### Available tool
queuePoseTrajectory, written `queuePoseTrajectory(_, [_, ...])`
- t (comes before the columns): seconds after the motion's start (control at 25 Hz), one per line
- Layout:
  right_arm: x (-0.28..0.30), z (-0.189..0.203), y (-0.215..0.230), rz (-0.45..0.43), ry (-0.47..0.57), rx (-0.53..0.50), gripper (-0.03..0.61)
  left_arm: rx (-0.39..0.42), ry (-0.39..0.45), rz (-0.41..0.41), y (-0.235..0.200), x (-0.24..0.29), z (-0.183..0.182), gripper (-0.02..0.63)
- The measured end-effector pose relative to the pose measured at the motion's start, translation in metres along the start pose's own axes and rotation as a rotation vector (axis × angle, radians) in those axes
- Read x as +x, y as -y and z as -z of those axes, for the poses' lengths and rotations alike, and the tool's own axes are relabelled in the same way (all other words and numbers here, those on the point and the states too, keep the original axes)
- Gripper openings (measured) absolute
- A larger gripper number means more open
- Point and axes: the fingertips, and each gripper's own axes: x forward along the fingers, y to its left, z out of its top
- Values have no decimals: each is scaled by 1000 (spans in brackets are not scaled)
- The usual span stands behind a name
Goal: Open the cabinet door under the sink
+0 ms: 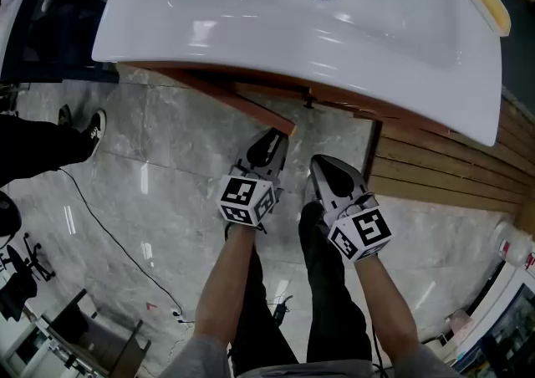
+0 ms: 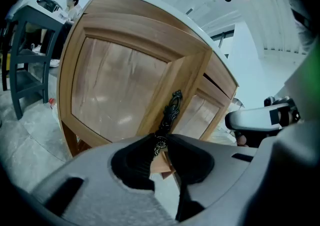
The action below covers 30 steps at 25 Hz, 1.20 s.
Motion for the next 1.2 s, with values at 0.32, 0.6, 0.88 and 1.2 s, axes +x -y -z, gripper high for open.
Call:
queuePoseTrajectory(0.32, [5, 23, -46, 48, 12, 1, 9, 72, -25, 144, -4, -36, 11, 84])
queuePoseTrajectory(0.6, [9, 37, -77, 61, 4, -6, 9, 81, -36, 222, -10, -61, 19, 84])
queuePoseTrajectory(0.88, [15, 49, -99, 58, -14, -17, 9, 123, -60, 301, -22, -97, 29, 84])
queuePoseTrajectory(1.2, [31, 67, -132, 29, -41, -19, 9, 207, -126, 371, -52, -145, 42, 83])
